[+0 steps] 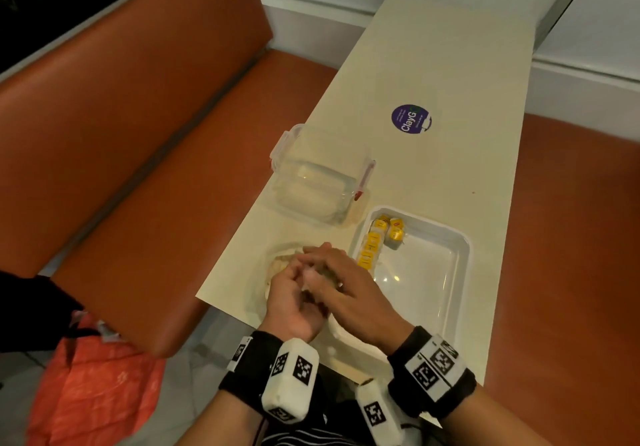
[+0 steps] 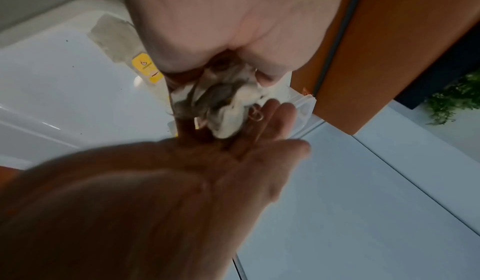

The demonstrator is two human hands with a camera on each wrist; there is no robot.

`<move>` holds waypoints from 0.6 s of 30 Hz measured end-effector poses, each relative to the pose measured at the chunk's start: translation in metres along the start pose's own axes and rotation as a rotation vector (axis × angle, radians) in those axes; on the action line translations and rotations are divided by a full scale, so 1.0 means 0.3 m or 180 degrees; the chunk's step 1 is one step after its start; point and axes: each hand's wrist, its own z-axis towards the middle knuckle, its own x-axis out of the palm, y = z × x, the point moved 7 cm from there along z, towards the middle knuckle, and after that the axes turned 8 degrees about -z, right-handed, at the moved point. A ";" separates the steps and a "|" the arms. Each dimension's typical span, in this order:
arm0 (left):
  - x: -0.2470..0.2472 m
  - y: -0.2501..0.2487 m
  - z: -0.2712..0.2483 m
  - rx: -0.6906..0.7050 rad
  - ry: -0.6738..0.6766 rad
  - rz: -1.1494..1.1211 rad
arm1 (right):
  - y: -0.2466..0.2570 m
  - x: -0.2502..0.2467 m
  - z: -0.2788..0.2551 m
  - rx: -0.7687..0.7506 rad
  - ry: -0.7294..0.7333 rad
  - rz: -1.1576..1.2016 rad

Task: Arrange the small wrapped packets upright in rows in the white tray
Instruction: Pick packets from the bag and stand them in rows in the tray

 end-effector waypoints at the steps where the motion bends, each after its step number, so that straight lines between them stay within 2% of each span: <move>1: 0.003 0.005 -0.001 -0.0063 0.0023 -0.0009 | 0.007 -0.035 -0.010 -0.0142 -0.0068 -0.0276; 5: 0.017 0.012 -0.015 -0.0158 0.0226 0.0197 | 0.032 -0.154 -0.054 -0.0662 -0.0127 -0.1195; 9: 0.032 0.019 -0.032 -0.0123 0.0359 0.0358 | 0.029 -0.161 -0.070 -0.0777 0.0104 -0.1984; 12: 0.046 0.032 -0.035 -0.0131 0.0429 0.0547 | 0.020 -0.171 -0.066 -0.0712 -0.0040 -0.2042; 18: 0.073 0.057 -0.032 -0.0014 0.0529 0.0783 | -0.012 -0.205 -0.073 -0.0285 -0.0332 -0.1769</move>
